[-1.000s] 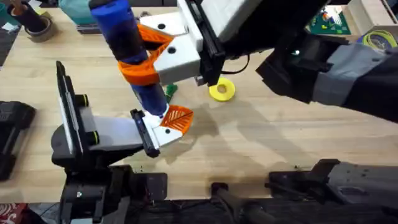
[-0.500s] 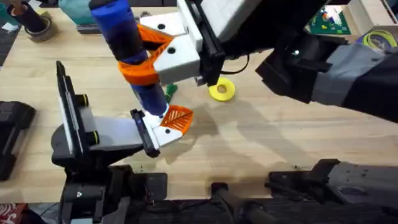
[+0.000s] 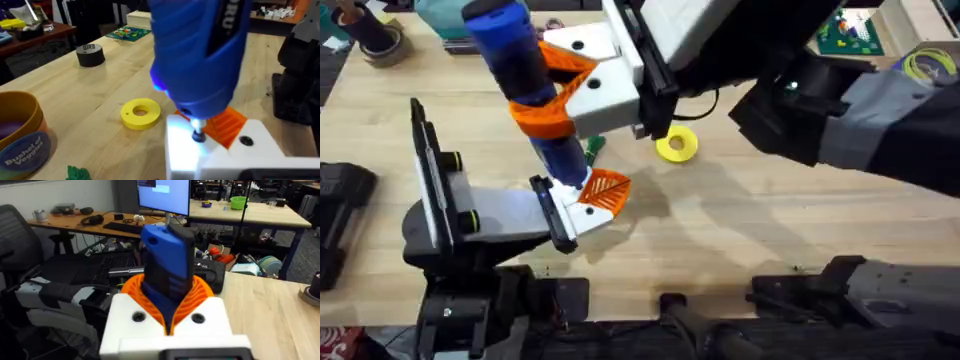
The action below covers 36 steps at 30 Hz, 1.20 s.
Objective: Pick up the gripper from the table and insert it into the empty holder that is missing its gripper. Then pick up a screw, insert it into the mounting hole, and use the screwdriver to tighten it. Finally, clean up the table by picking up the vegetable and placing it into the bucket.
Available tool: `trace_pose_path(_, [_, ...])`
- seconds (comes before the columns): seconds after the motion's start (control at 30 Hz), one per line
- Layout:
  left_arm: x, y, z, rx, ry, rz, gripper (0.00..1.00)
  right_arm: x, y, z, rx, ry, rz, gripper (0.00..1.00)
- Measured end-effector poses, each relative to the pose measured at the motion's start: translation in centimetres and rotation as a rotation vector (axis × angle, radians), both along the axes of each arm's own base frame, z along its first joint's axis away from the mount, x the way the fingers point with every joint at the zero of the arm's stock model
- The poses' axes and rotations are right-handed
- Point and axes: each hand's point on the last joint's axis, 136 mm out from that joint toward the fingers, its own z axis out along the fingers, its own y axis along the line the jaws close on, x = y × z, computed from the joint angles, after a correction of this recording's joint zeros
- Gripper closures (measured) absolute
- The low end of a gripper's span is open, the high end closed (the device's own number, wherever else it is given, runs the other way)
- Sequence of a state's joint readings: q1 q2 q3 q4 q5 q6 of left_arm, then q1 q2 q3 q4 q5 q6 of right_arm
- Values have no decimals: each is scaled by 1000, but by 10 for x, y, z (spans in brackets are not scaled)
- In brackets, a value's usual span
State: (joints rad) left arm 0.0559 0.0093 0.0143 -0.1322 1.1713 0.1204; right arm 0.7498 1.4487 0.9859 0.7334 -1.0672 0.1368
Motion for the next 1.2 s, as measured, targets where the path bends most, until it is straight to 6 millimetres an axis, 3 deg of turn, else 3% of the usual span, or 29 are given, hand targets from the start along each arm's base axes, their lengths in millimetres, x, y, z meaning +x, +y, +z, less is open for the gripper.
trace_pose_path(1.2, [0, 0, 0, -2, 4, 0, 997, -2, -1, -3, -3, -10, 10, 978])
